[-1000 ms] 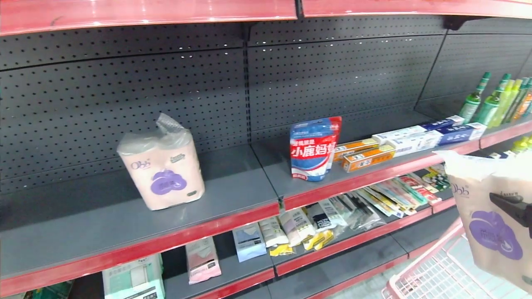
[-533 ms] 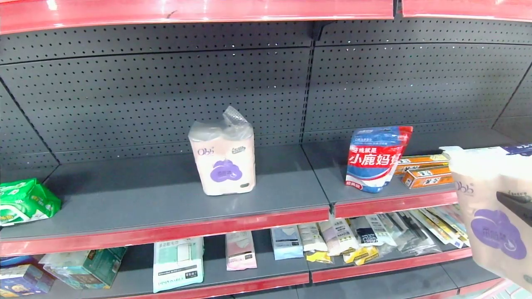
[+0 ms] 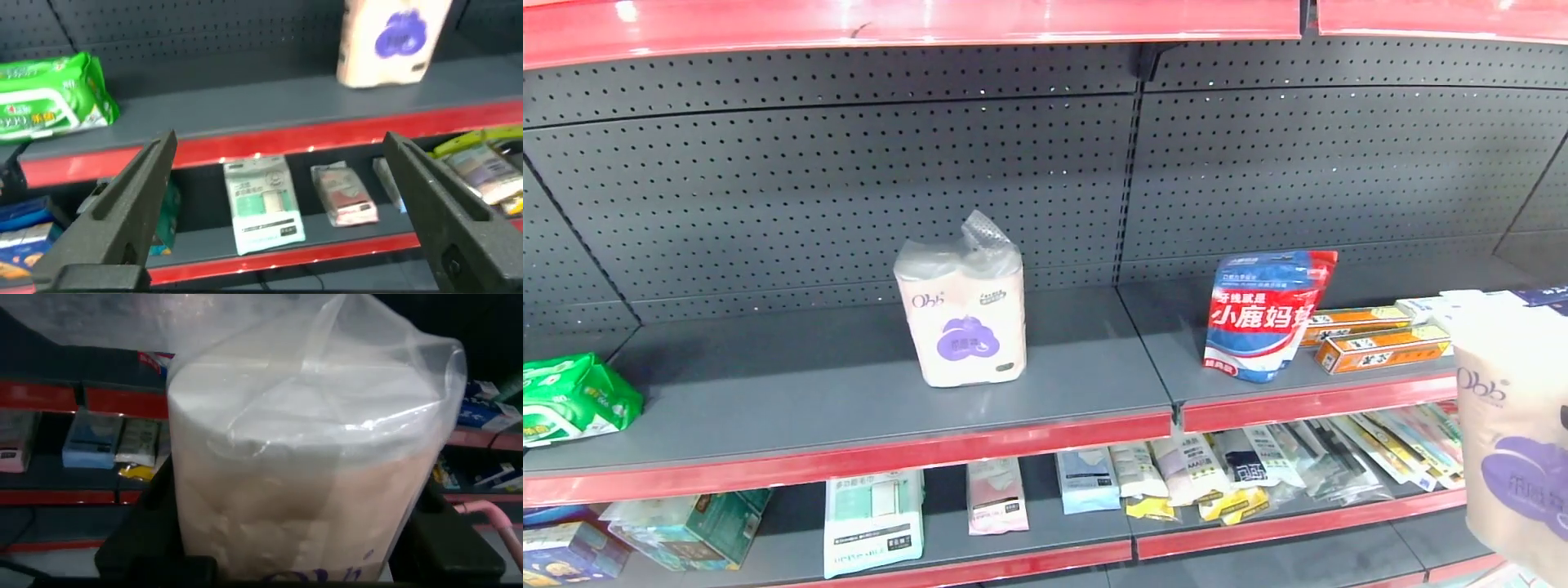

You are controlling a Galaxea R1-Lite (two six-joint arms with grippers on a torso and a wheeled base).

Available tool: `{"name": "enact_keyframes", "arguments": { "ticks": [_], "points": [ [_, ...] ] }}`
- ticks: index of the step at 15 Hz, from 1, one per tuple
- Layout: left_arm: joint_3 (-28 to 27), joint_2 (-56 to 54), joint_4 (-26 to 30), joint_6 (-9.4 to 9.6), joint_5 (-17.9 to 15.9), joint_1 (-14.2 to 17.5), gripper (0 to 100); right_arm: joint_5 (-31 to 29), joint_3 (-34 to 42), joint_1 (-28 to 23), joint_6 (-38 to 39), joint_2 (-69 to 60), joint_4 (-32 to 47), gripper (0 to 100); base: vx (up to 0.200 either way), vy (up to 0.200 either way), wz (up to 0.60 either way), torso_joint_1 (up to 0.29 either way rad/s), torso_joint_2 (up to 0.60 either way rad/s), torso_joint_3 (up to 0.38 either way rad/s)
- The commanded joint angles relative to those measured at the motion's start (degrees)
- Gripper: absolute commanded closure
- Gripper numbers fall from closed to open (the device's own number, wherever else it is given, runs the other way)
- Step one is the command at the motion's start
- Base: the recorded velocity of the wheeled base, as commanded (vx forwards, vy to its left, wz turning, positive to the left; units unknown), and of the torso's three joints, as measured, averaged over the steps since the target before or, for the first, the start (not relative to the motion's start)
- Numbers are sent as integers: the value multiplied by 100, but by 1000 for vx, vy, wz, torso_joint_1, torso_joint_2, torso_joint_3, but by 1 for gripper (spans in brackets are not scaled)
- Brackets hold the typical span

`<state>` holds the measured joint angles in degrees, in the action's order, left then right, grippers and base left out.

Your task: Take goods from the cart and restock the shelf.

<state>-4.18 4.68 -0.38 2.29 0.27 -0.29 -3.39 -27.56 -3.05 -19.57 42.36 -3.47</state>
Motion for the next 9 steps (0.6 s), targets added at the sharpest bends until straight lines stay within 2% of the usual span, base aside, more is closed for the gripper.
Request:
{"name": "enact_keyframes", "arguments": {
  "ticks": [1, 2, 3, 4, 5, 6, 7, 9],
  "points": [
    [-1313, 2441, -314, -704, -44, 3, 0, 5, -3, -29, -12, -369, -13, 100, 0, 0, 0, 0, 0, 0],
    [-1313, 2441, -314, -704, -44, 3, 0, 5, -3, -29, -12, -369, -13, 100, 0, 0, 0, 0, 0, 0],
    [-1463, 3935, -1201, -379, 35, 187, 0, 14, 14, -38, 49, -448, -22, 100, 0, 0, 0, 0, 0, 0],
    [-1656, 4779, -1694, -1, 8, 407, 0, 14, 14, -47, 102, -554, -13, 100, 0, 0, 0, 0, 0, 0],
    [-1735, 5157, -1922, 166, -36, 495, 0, 5, 40, -47, 120, -606, -13, 100, 0, 0, 0, 0, 0, 0],
    [-1911, 6256, -2854, 650, -449, 847, 0, 5, 137, -56, 120, -826, 31, 100, 0, 0, 0, 0, 0, 0],
    [-2016, 7117, -3478, 1063, -1099, 1084, 0, 5, 190, -47, 111, -896, 40, 100, 0, 0, 0, 0, 0, 0],
    [-2219, 8145, -4128, 1687, -2163, 1339, 0, -13, 111, -47, 76, -888, 40, 100, 0, 0, 0, 0, 0, 0]
  ]
}}
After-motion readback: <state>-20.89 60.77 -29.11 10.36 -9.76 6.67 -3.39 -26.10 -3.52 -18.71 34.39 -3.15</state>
